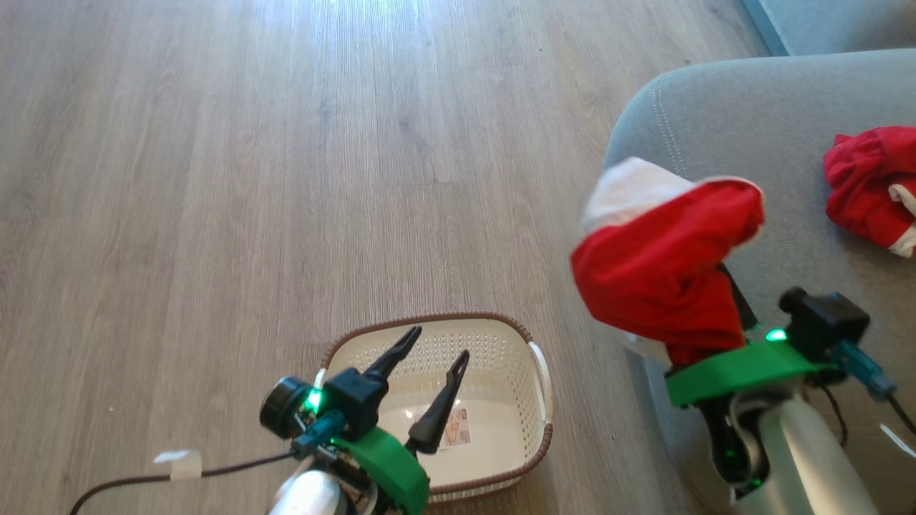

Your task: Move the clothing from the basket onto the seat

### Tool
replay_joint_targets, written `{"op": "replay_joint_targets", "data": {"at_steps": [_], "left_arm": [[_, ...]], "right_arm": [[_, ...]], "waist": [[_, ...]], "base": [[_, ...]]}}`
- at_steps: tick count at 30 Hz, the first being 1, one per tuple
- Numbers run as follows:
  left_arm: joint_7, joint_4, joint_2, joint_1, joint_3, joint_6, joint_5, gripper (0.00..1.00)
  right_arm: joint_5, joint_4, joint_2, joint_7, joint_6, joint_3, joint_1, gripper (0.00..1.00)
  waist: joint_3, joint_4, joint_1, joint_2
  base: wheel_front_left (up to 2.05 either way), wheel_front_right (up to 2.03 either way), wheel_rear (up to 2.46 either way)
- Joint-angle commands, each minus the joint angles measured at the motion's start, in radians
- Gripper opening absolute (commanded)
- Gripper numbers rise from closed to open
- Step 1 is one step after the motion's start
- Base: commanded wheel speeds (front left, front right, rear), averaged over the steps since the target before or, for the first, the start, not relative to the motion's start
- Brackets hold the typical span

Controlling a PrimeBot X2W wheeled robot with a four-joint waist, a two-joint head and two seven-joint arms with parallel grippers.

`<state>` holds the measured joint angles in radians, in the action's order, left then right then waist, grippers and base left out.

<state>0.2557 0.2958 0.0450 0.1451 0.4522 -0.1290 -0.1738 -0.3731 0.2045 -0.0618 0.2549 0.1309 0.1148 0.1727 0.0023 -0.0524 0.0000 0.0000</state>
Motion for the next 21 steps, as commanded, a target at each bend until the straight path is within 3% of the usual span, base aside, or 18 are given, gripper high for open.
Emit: {"op": "replay_joint_targets", "data": {"at_steps": [1, 8, 21], "left_arm": [[0.006, -0.026, 0.005, 0.024, -0.038, 0.000, -0.001, 1.00], [0.006, -0.001, 0.005, 0.010, -0.043, -0.001, -0.007, 1.00], [0.006, 0.051, 0.005, -0.003, -0.021, -0.001, -0.024, 1.00]], "right_arm": [[0.011, -0.033, 0.012, 0.007, 0.000, 0.005, 0.012, 0.00], [-0.019, -0.015, 0.012, 0.007, 0.000, -0.061, -0.045, 0.00], [-0.067, 0.042, 0.012, 0.007, 0.000, -0.080, -0.084, 0.00]], "waist": [[0.001, -0.001, 0.0000, 0.0000], [0.002, -0.006, 0.0000, 0.0000], [-0.004, -0.008, 0.0000, 0.0000]], "base": [[0.00, 0.00, 0.00], [0.00, 0.00, 0.00], [0.00, 0.00, 0.00]]}}
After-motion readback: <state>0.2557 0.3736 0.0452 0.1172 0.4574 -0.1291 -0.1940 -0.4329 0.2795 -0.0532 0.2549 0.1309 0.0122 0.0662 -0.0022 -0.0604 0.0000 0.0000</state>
